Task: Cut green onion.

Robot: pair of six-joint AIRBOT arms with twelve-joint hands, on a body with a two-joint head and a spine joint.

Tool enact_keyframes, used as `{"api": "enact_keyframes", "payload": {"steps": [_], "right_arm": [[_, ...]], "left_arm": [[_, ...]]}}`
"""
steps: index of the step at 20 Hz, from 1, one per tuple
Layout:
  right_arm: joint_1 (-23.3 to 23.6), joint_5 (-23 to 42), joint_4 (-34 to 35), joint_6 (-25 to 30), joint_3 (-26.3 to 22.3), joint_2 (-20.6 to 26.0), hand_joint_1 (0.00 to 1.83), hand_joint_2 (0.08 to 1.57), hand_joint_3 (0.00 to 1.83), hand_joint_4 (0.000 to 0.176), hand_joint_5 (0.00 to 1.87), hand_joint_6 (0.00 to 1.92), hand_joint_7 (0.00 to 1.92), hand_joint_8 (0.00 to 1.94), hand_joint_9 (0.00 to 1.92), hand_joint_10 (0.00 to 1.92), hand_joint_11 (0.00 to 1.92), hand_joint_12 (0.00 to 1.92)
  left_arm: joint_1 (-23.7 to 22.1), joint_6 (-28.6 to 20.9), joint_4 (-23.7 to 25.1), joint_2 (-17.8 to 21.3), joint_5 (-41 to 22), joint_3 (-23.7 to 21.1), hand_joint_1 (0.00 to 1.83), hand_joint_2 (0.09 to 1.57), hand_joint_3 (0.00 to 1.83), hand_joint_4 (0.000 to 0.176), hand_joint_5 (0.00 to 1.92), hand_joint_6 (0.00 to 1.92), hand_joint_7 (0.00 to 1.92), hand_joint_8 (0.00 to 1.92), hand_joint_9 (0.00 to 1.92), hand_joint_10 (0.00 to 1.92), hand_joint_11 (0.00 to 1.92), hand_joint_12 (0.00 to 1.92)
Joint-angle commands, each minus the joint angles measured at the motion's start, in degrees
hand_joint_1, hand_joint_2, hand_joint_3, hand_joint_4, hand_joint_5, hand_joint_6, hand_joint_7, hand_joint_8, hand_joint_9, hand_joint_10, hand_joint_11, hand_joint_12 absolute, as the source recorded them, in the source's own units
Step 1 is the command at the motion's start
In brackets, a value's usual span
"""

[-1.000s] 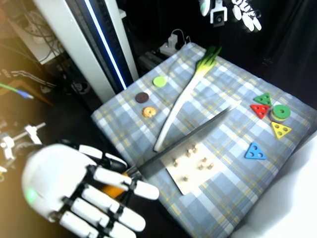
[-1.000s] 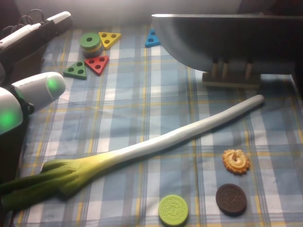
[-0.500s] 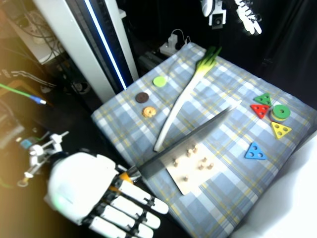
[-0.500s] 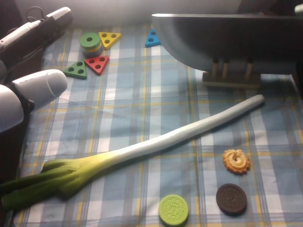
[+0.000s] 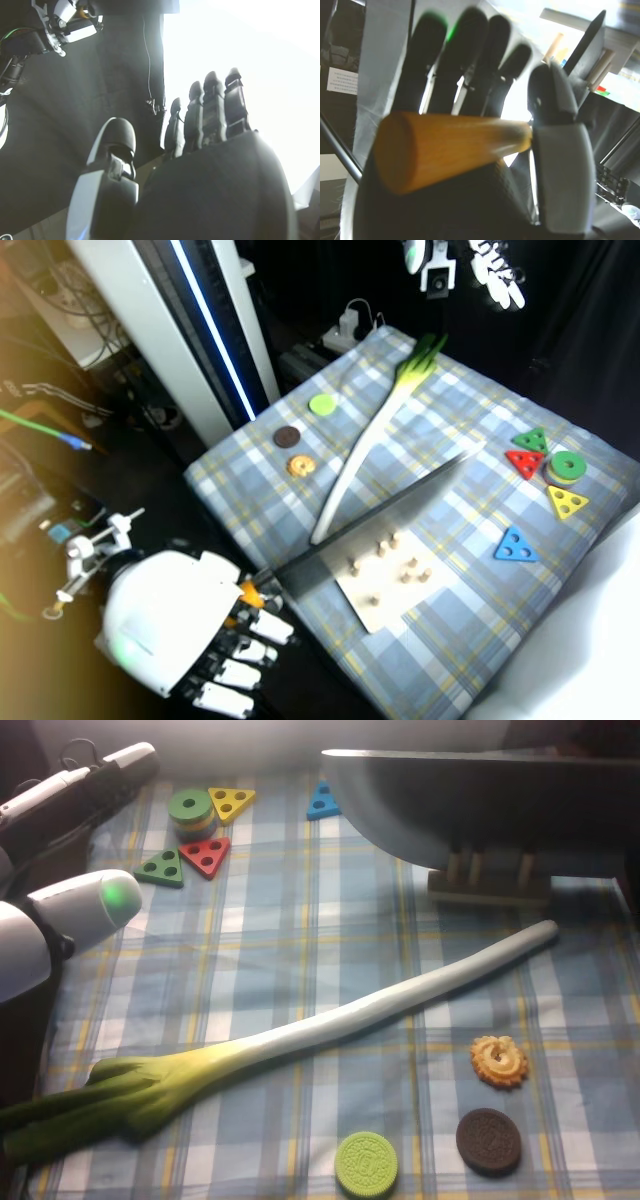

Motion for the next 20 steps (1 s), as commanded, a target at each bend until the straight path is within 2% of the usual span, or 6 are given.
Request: {"api": "enact_keyframes", "payload": {"steps": [1, 12, 14, 15, 16, 20], "right_arm": [[0.8, 6.8, 0.7, 0.0, 0.5, 0.3, 0.76, 1.21, 0.00, 0.000, 0.91, 1.51, 1.11, 1.85, 1.21, 1.90, 1.18, 1.91], [0.8, 9.9, 1.0, -0.1, -0.6, 0.5, 0.25, 1.49, 0.01, 0.019, 1.11, 1.92, 1.30, 1.92, 1.33, 1.84, 1.40, 1.92], [0.8, 12.1, 1.0, -0.1, -1.8, 1.1, 0.20, 1.49, 0.00, 0.029, 1.06, 1.92, 1.24, 1.94, 1.26, 1.92, 1.34, 1.92], [0.8, 12.7, 1.0, -0.1, -2.0, 1.3, 0.23, 1.47, 0.00, 0.130, 0.99, 1.92, 1.20, 1.94, 1.24, 1.92, 1.31, 1.92], [0.8, 13.6, 0.9, -0.1, -2.4, 1.6, 0.29, 1.46, 0.00, 0.167, 0.98, 1.92, 1.19, 1.94, 1.26, 1.92, 1.30, 1.92], [0.8, 16.0, 0.9, 0.0, -2.8, 2.3, 0.22, 1.43, 0.00, 0.176, 0.92, 1.92, 1.10, 1.94, 1.14, 1.92, 1.06, 1.92]], "left_arm": [[-0.7, -0.5, -0.1, -0.2, -7.3, -0.1, 0.31, 1.40, 0.00, 0.111, 0.18, 0.01, 0.20, 0.01, 0.16, 0.01, 0.01, 0.00], [-0.7, -0.6, -0.3, -0.6, -6.3, 0.1, 0.26, 1.41, 0.00, 0.091, 0.17, 0.00, 0.18, 0.00, 0.16, 0.00, 0.01, 0.01], [-0.7, -0.5, -0.3, -0.6, -6.0, 0.2, 0.21, 1.42, 0.00, 0.124, 0.12, 0.00, 0.16, 0.00, 0.15, 0.00, 0.00, 0.00], [-0.7, -0.5, -0.3, -0.6, -6.0, 0.3, 0.21, 1.43, 0.01, 0.132, 0.11, 0.00, 0.16, 0.00, 0.14, 0.00, 0.00, 0.00], [-0.7, -0.5, -0.3, -0.6, -6.0, 0.3, 0.20, 1.43, 0.00, 0.142, 0.10, 0.00, 0.15, 0.00, 0.14, 0.00, 0.00, 0.00], [-0.7, -0.5, -0.2, -0.9, -5.7, 0.5, 0.18, 1.44, 0.00, 0.142, 0.11, 0.00, 0.17, 0.00, 0.15, 0.00, 0.00, 0.00]]}}
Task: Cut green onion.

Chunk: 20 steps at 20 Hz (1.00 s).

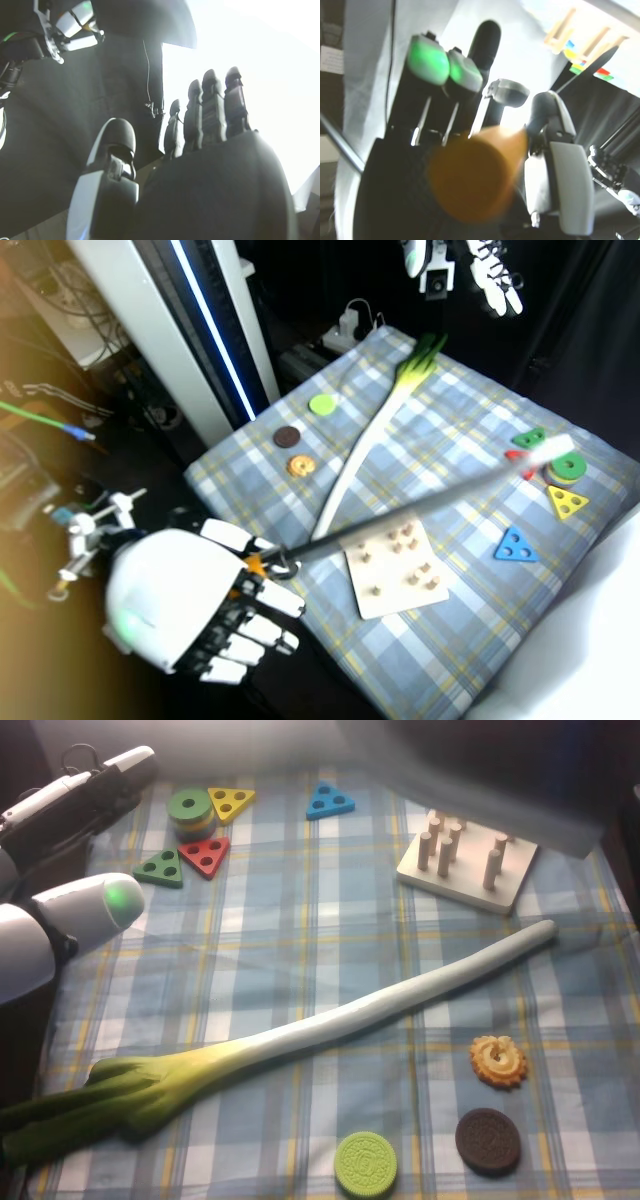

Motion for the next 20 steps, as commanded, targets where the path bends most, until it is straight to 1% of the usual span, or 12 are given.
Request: {"api": "enact_keyframes", "payload": {"steps": [1, 5, 6, 7, 8, 9, 11, 13, 14, 16, 18, 20], "right_arm": [[0.8, 8.9, 1.1, 0.7, 0.0, 0.9, 0.28, 1.43, 0.00, 0.176, 0.95, 1.92, 1.12, 1.94, 1.20, 1.92, 1.18, 1.92], [0.8, 9.1, 0.2, 0.7, -0.2, 1.5, 0.18, 1.39, 0.00, 0.176, 0.90, 1.92, 1.00, 1.94, 1.12, 1.92, 1.24, 1.92], [0.8, 9.4, 0.1, 0.7, -0.4, 1.8, 0.35, 1.42, 0.00, 0.160, 0.90, 1.92, 1.04, 1.94, 1.18, 1.92, 1.28, 1.92], [0.8, 9.8, 0.0, 0.7, -0.7, 2.1, 0.41, 1.43, 0.00, 0.151, 0.93, 1.92, 1.11, 1.94, 1.25, 1.92, 1.33, 1.92], [0.8, 10.4, -0.1, 0.7, -1.0, 2.3, 0.39, 1.42, 0.00, 0.157, 0.92, 1.92, 1.16, 1.94, 1.30, 1.92, 1.39, 1.92], [0.8, 11.1, -0.4, 0.7, -1.5, 2.7, 0.35, 1.45, 0.01, 0.158, 0.97, 1.92, 1.22, 1.94, 1.35, 1.92, 1.43, 1.92], [1.0, 12.0, -1.5, 0.7, -2.2, 2.9, 0.31, 1.44, 0.00, 0.175, 1.02, 1.92, 1.27, 1.94, 1.40, 1.92, 1.46, 1.92], [1.4, 12.7, -2.6, 0.7, -3.0, 3.0, 0.26, 1.45, 0.01, 0.175, 1.11, 1.92, 1.32, 1.94, 1.38, 1.92, 1.46, 1.92], [1.4, 13.2, -3.0, 0.7, -3.3, 3.1, 0.26, 1.47, 0.01, 0.175, 1.10, 1.92, 1.31, 1.94, 1.36, 1.92, 1.44, 1.92], [1.4, 14.0, -3.8, 0.7, -4.0, 3.3, 0.30, 1.48, 0.00, 0.176, 1.10, 1.92, 1.34, 1.94, 1.43, 1.92, 1.48, 1.92], [1.4, 15.6, -4.9, 0.7, -5.3, 4.0, 0.30, 1.47, 0.00, 0.175, 1.11, 1.92, 1.36, 1.94, 1.45, 1.92, 1.49, 1.92], [1.4, 17.3, -5.8, 0.7, -6.7, 4.6, 0.28, 1.50, 0.00, 0.175, 1.12, 1.92, 1.37, 1.94, 1.46, 1.92, 1.51, 1.92]], "left_arm": [[-0.7, -0.5, 0.3, -0.2, -6.6, 0.3, 0.17, 1.44, 0.00, 0.137, 0.10, 0.00, 0.17, 0.00, 0.15, 0.00, 0.00, 0.00], [-0.7, -0.5, 0.5, -0.3, -6.0, 0.4, 0.18, 1.43, 0.00, 0.117, 0.12, 0.00, 0.17, 0.00, 0.15, 0.00, 0.00, 0.00], [-0.8, -0.5, 0.8, -0.4, -5.6, 0.4, 0.20, 1.42, 0.00, 0.125, 0.14, 0.01, 0.22, 0.01, 0.21, 0.02, 0.00, 0.00], [-0.9, -0.6, 1.3, -0.4, -5.0, 0.4, 0.16, 1.43, 0.00, 0.116, 0.19, 0.02, 0.23, 0.01, 0.24, 0.02, 0.00, 0.00], [-1.1, -0.6, 1.9, -0.5, -4.2, 0.4, 0.12, 1.44, 0.01, 0.116, 0.20, 0.01, 0.23, 0.00, 0.23, 0.01, 0.00, 0.00], [-1.5, -0.6, 3.0, -0.6, -2.9, 0.4, 0.26, 1.42, 0.00, 0.105, 0.24, 0.02, 0.23, 0.00, 0.21, 0.01, 0.00, 0.00], [-2.2, -0.5, 5.6, -0.7, 0.1, 0.4, 0.30, 1.42, 0.00, 0.079, 0.30, 0.01, 0.30, 0.00, 0.25, 0.00, 0.05, 0.04], [-4.6, -0.5, 9.5, -0.9, 5.7, 0.4, 0.13, 1.48, 0.00, 0.045, 0.31, 0.00, 0.35, 0.00, 0.32, 0.00, 0.00, 0.56], [-5.7, -0.5, 11.3, -1.1, 8.6, 0.5, 0.03, 1.49, 0.00, 0.028, 0.30, 0.00, 0.33, 0.00, 0.31, 0.00, 0.00, 0.62], [-8.4, 0.7, 14.9, -2.0, 14.0, 0.5, 0.00, 1.45, 0.00, 0.000, 0.29, 0.01, 0.29, 0.01, 0.26, 0.01, 0.00, 0.45], [-12.2, 4.5, 17.8, -3.7, 20.3, 0.4, 0.00, 1.43, 0.00, 0.000, 0.28, 0.01, 0.33, 0.00, 0.29, 0.00, 0.00, 0.36], [-15.3, 6.3, 20.3, -5.5, 25.7, 0.7, 0.00, 1.42, 0.00, 0.000, 0.16, 0.00, 0.21, 0.00, 0.19, 0.00, 0.01, 0.15]]}}
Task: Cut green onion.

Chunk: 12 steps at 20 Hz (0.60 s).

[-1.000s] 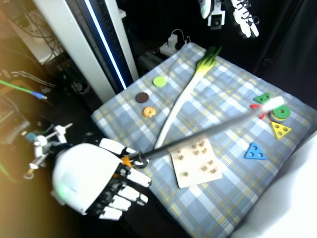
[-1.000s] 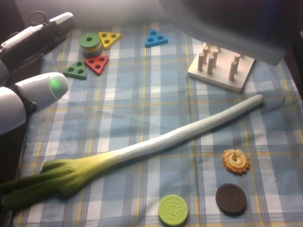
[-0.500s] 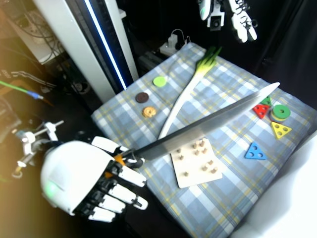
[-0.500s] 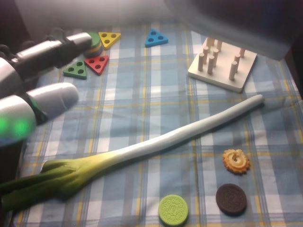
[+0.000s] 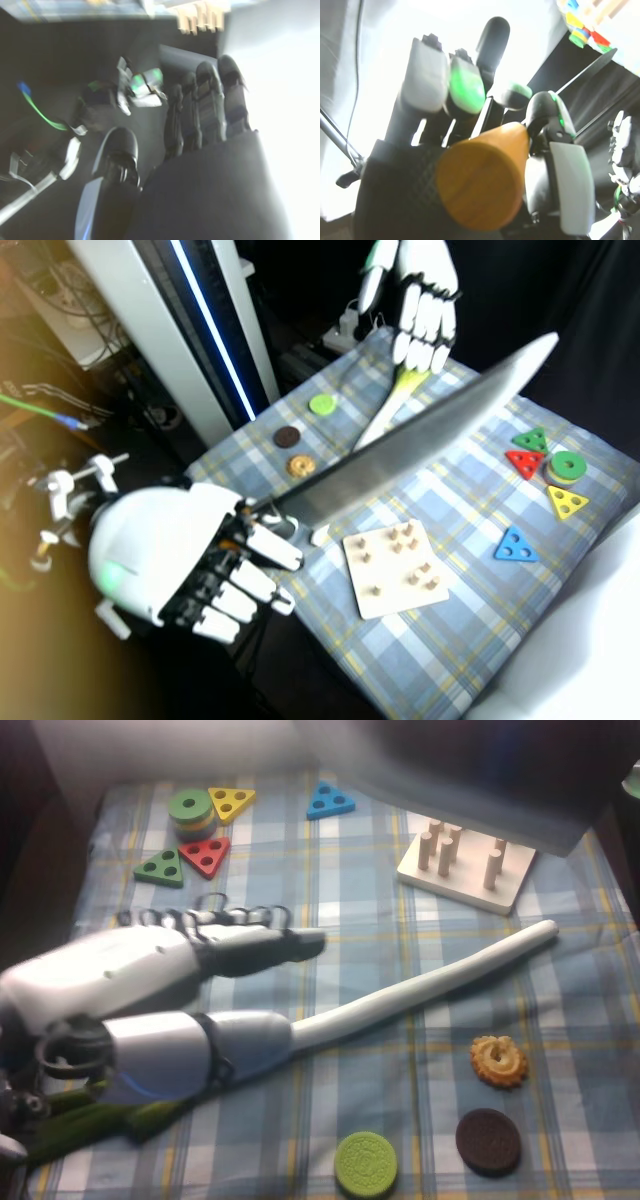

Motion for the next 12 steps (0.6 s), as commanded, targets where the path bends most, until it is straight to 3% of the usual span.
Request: {"api": "enact_keyframes", "payload": {"steps": [1, 7, 12], "right_arm": [[0.8, 9.9, 0.9, 0.6, -0.3, 0.8, 0.27, 1.49, 0.00, 0.175, 1.13, 1.92, 1.39, 1.94, 1.47, 1.92, 1.51, 1.92], [0.8, 10.2, -1.7, 0.7, -1.6, 0.9, 0.37, 1.44, 0.00, 0.172, 1.09, 1.92, 1.35, 1.94, 1.45, 1.92, 1.49, 1.92], [0.1, 10.0, -2.3, 1.9, -1.7, 0.8, 0.44, 1.48, 0.01, 0.174, 1.02, 1.92, 1.22, 1.94, 1.31, 1.92, 1.37, 1.92]], "left_arm": [[-1.3, 0.0, 0.6, -0.8, -2.6, 0.3, 0.00, 1.42, 0.00, 0.000, 0.05, 0.00, 0.10, 0.00, 0.10, 0.00, 0.00, 0.03], [-5.7, 0.1, 11.4, -4.9, 8.6, 0.9, 0.00, 1.36, 0.00, 0.000, 0.00, 0.00, 0.00, 0.00, 0.00, 0.00, 0.00, 0.00], [-7.5, 0.1, 17.6, -7.8, 14.5, 1.5, 0.00, 1.45, 0.02, 0.000, 0.00, 0.00, 0.00, 0.00, 0.00, 0.00, 0.00, 0.00]]}}
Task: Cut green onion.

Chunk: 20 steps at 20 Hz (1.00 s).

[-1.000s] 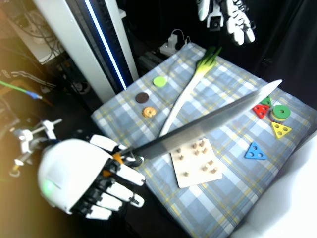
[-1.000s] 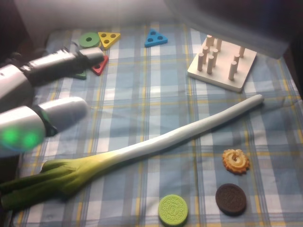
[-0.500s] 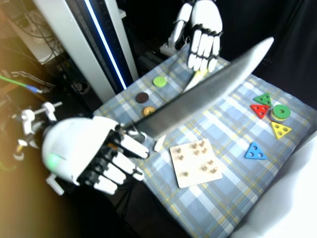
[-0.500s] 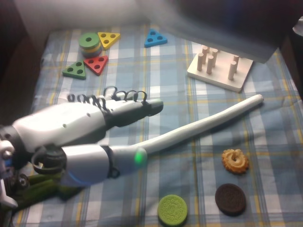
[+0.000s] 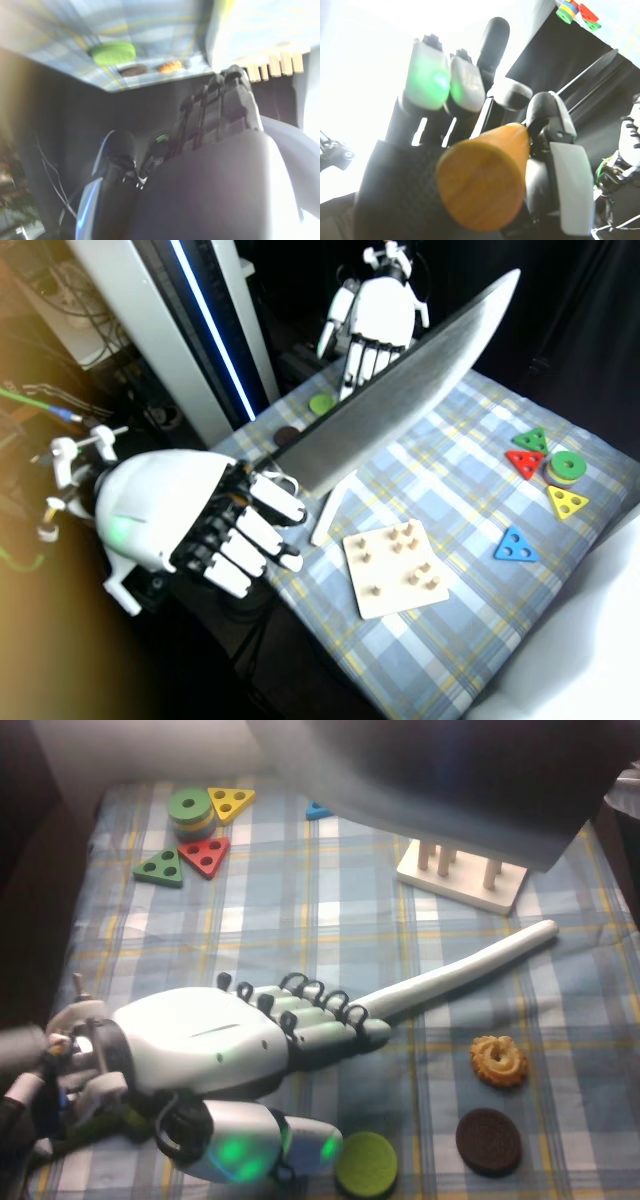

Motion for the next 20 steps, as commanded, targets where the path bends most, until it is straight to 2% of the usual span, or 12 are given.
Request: {"api": "enact_keyframes", "payload": {"steps": [1, 2, 3, 5, 6, 8, 9, 10, 12, 14, 15, 20], "right_arm": [[0.4, 7.7, 1.0, 1.0, 0.1, 0.5, 0.44, 1.48, 0.01, 0.174, 1.02, 1.92, 1.22, 1.94, 1.31, 1.92, 1.37, 1.92], [0.3, 7.4, 1.0, 1.0, 0.1, 0.4, 0.44, 1.47, 0.00, 0.174, 1.00, 1.92, 1.20, 1.94, 1.29, 1.92, 1.35, 1.92], [0.3, 7.0, 0.7, 1.0, 0.1, 0.3, 0.42, 1.49, 0.00, 0.137, 0.97, 1.92, 1.16, 1.94, 1.23, 1.92, 1.30, 1.92], [0.3, 6.2, -0.2, 1.3, 0.1, 0.3, 0.41, 1.48, 0.00, 0.124, 0.89, 1.92, 1.12, 1.94, 1.22, 1.92, 1.26, 1.92], [0.3, 5.3, -1.0, 1.6, 0.1, 0.2, 0.44, 1.47, 0.00, 0.089, 0.73, 1.92, 1.03, 1.94, 1.20, 1.92, 1.27, 1.92], [0.3, 3.8, -2.2, 1.9, 0.1, 0.1, 0.50, 1.46, 0.00, 0.074, 0.60, 1.92, 1.07, 1.94, 1.29, 1.92, 1.34, 1.92], [0.3, 2.9, -2.9, 2.2, 0.1, 0.0, 0.55, 1.46, 0.00, 0.034, 0.44, 1.92, 1.02, 1.94, 1.26, 1.92, 1.31, 1.92], [0.3, 2.2, -3.6, 2.4, 0.1, 0.0, 0.56, 1.46, 0.00, 0.009, 0.48, 1.92, 1.04, 1.94, 1.29, 1.92, 1.37, 1.92], [0.3, 0.7, -5.0, 2.9, 0.1, -0.2, 0.54, 1.44, 0.00, 0.024, 0.88, 1.92, 1.19, 1.94, 1.36, 1.92, 1.41, 1.92], [0.3, -0.9, -6.3, 3.5, 0.1, -0.6, 0.53, 1.44, 0.00, 0.027, 0.94, 1.92, 1.29, 1.94, 1.46, 1.92, 1.49, 1.92], [0.2, -1.8, -7.1, 3.8, 0.1, -0.8, 0.40, 1.45, 0.00, 0.033, 1.08, 1.92, 1.30, 1.94, 1.42, 1.92, 1.46, 1.92], [-0.9, -3.6, -11.1, 7.4, -0.1, -0.2, 0.42, 1.45, 0.00, 0.029, 1.20, 1.92, 1.39, 1.94, 1.50, 1.92, 1.54, 1.92]], "left_arm": [[-1.2, -0.1, 1.8, -1.0, -3.6, 0.0, 0.00, 1.45, 0.02, 0.000, 0.00, 0.00, 0.00, 0.00, 0.00, 0.00, 0.00, 0.00], [-1.6, -0.1, 2.8, -1.4, -2.8, 0.2, 0.00, 1.46, 0.02, 0.000, 0.00, 0.00, 0.00, 0.00, 0.00, 0.00, 0.00, 0.00], [-1.8, -0.1, 3.0, -1.8, -2.1, 0.5, 0.00, 1.46, 0.02, 0.000, 0.00, 0.00, 0.00, 0.00, 0.00, 0.00, 0.00, 0.00], [-1.8, -0.1, 3.0, -2.4, -0.7, 1.1, 0.00, 1.46, 0.02, 0.000, 0.00, 0.00, 0.00, 0.00, 0.00, 0.00, 0.00, 0.00], [-1.8, -0.1, 3.0, -2.8, 0.1, 1.3, 0.00, 1.45, 0.01, 0.000, 0.00, 0.00, 0.00, 0.00, 0.00, 0.00, 0.00, 0.00], [-1.8, -0.1, 3.0, -3.1, 0.7, 1.5, 0.00, 1.44, 0.01, 0.000, 0.00, 0.00, 0.00, 0.00, 0.00, 0.00, 0.00, 0.00], [-1.8, -0.1, 2.8, -3.3, 1.0, 1.7, 0.00, 1.44, 0.00, 0.000, 0.00, 0.00, 0.00, 0.00, 0.00, 0.00, 0.00, 0.00], [-1.8, -0.1, 2.5, -3.5, 1.3, 1.9, 0.00, 1.44, 0.00, 0.000, 0.00, 0.00, 0.00, 0.00, 0.00, 0.00, 0.00, 0.00], [-1.7, -0.1, 1.8, -3.6, 1.5, 2.1, 0.00, 1.42, 0.00, 0.000, 0.00, 0.00, 0.00, 0.00, 0.00, 0.00, 0.00, 0.00], [-1.7, -0.1, 1.4, -3.6, 1.5, 2.1, 0.00, 1.43, 0.00, 0.000, 0.00, 0.00, 0.00, 0.00, 0.00, 0.00, 0.00, 0.00], [-1.7, -0.1, 1.4, -3.6, 1.4, 2.0, 0.00, 1.43, 0.00, 0.000, 0.00, 0.00, 0.00, 0.00, 0.00, 0.00, 0.00, 0.00], [-1.7, -0.2, 0.5, -3.5, 0.7, 1.8, 0.00, 1.44, 0.00, 0.000, 0.00, 0.00, 0.00, 0.00, 0.00, 0.00, 0.00, 0.00]]}}
